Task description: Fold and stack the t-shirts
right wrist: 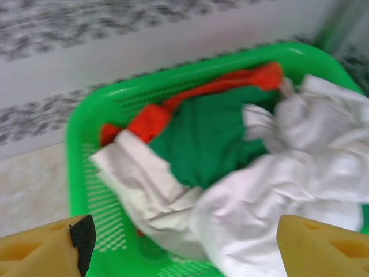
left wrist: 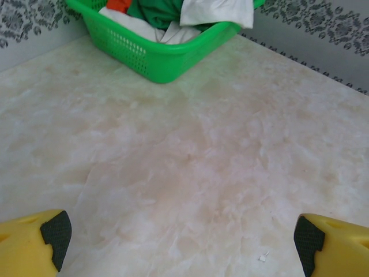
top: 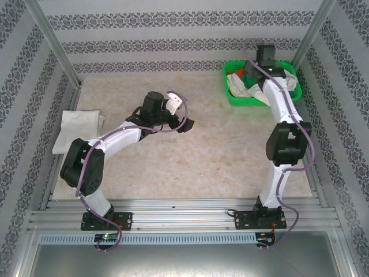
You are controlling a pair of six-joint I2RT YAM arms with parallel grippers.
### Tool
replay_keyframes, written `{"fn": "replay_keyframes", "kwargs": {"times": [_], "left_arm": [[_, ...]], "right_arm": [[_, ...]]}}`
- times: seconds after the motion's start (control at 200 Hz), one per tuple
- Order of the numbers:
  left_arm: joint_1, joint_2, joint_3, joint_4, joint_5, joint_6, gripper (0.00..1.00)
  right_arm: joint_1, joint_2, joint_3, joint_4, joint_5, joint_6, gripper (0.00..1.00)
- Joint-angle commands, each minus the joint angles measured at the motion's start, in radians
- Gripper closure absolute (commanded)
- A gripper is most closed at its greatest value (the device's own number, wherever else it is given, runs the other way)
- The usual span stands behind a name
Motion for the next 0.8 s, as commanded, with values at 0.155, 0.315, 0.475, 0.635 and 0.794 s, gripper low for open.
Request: {"fn": "replay_keyframes", "kwargs": {"times": [0.155, 0.315, 0.475, 0.635, 0.794], "left_arm": [[-0.022, 0.002, 0.013, -0.006, 0.038, 0.04, 0.0], [-0.022, -0.005, 0.006, 0.002, 0.042, 0.04, 0.0], [-0.023, -0.01, -0.002, 0.004, 0.039, 0.049, 0.0], [-0.023, -0.016, -0.016, 0.024, 0.027, 0.054, 0.0], [-0.022, -0.012, -0.009, 0.046, 0.009, 0.047, 0.0]], "right_arm": [[-0.105, 0.012, -0.158, -0.043, -0.026, 0.208, 0.17], [-0.115, 0.12, -0.061, -0.121, -0.08, 0.186, 0.28], [-0.109, 0.151, 0.039, -0.177, -0.083, 0.18, 0.81], [-0.087, 0.061, 0.038, -0.134, -0.028, 0.157, 1.0], [-0.039, -0.047, 0.035, -0.044, 0.025, 0.106, 1.0]]}}
